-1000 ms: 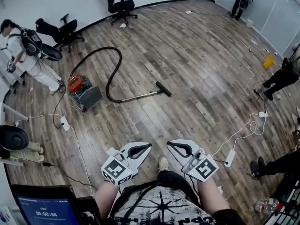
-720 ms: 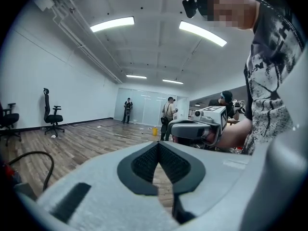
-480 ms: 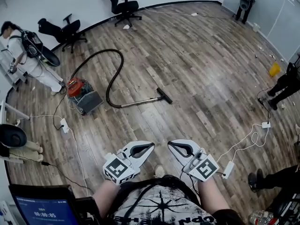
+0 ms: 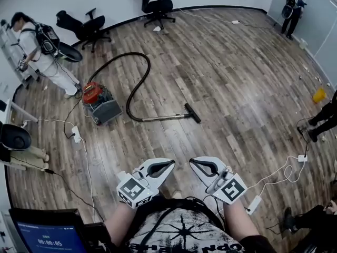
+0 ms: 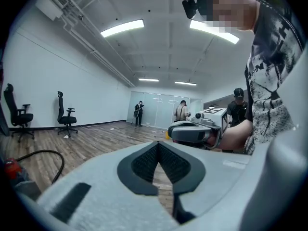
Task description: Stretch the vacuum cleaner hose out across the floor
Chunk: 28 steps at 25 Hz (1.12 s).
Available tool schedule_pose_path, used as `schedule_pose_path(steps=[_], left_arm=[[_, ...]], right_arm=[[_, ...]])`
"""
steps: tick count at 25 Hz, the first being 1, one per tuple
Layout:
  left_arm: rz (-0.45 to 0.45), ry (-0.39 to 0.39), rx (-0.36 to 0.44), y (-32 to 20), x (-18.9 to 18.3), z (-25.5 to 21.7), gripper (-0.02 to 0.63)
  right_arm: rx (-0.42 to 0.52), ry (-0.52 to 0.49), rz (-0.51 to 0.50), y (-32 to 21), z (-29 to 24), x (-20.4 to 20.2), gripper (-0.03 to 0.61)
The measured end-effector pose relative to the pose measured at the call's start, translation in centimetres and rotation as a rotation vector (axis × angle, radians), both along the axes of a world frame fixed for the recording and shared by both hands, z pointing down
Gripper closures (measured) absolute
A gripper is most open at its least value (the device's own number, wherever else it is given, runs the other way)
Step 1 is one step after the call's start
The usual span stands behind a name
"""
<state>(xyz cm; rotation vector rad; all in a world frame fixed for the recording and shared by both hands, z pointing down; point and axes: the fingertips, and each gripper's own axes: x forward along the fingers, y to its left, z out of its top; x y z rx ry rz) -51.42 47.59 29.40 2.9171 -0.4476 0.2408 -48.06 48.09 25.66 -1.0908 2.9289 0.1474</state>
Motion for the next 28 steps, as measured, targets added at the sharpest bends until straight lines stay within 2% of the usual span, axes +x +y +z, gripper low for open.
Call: schedule_pose_path(steps=[6,13,20,28], left_arm=[[-0.001,0.017,-0.025,-4.0,-1.0,0.5,0.612],[0.051,0.037,-0.022,-11.5,-2.0,0.1,0.612],[0.1,0.04,0.014,-19.9,-5.7,-1.6,0.612],[0.105,0.043,-0.005,-27.6,-10.0,-0.6,0.612]], right_arm=[[-0.023,0.038,-0.002,-3.6,0.9,-0.8,0.574],[-0.035,0.075,0.052,-10.5,0.6,-1.8,0.573],[-0.013,0.057,0.106,-19.1,-1.6,-5.6,0.573],[-0.032,0.067,0.134,-27.0,-0.7,-9.4,0.574]])
